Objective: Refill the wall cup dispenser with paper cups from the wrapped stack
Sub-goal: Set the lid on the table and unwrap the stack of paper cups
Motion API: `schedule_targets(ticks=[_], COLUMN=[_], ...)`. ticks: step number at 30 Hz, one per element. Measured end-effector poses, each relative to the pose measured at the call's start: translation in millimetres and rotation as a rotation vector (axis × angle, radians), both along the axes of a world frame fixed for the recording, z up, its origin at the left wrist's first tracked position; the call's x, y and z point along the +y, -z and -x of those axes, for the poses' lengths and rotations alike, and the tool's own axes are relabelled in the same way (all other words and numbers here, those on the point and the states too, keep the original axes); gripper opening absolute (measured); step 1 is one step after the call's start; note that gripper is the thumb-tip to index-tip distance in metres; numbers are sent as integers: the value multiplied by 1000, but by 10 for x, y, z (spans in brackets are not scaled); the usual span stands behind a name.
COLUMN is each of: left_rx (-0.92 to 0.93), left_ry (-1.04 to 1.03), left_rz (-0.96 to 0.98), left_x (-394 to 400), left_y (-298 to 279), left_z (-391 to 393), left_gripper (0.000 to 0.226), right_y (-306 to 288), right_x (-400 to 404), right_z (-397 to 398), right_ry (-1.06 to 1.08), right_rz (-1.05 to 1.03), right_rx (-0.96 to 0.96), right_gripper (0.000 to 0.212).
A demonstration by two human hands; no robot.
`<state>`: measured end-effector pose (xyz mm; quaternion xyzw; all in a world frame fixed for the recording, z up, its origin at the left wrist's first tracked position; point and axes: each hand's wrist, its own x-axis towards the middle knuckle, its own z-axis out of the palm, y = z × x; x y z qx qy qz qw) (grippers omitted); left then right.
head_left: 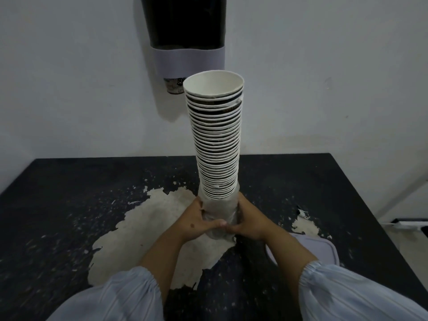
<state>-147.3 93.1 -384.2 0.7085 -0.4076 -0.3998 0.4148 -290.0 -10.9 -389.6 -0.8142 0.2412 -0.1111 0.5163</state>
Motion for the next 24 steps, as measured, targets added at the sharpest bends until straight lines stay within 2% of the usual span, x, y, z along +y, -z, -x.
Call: schedule_targets(ticks=[6,11,13,18,24], left_rx=[-27,22,48,74,63], left_ry=[-53,-47,-62,-74,-33], left_rz=[223,258,241,152,63], left_x=[87,1,-42,-58,-72], left_y=[-290,-347,-242,11,296], left_z=[-89,1,23,39,-22], left_gripper=[98,113,103,96,84], right_y=[-294,-316,-216,-27,309], right_x=[-20,112,137,141,140], right_z=[2,-143,-169,-163,-149], right_ry=[77,108,143,175,203], right_rz=[-23,5,-20,-34,-102], right_rx=[-138,-256,-264,-194,-157], right_gripper=[120,102,96,86,84])
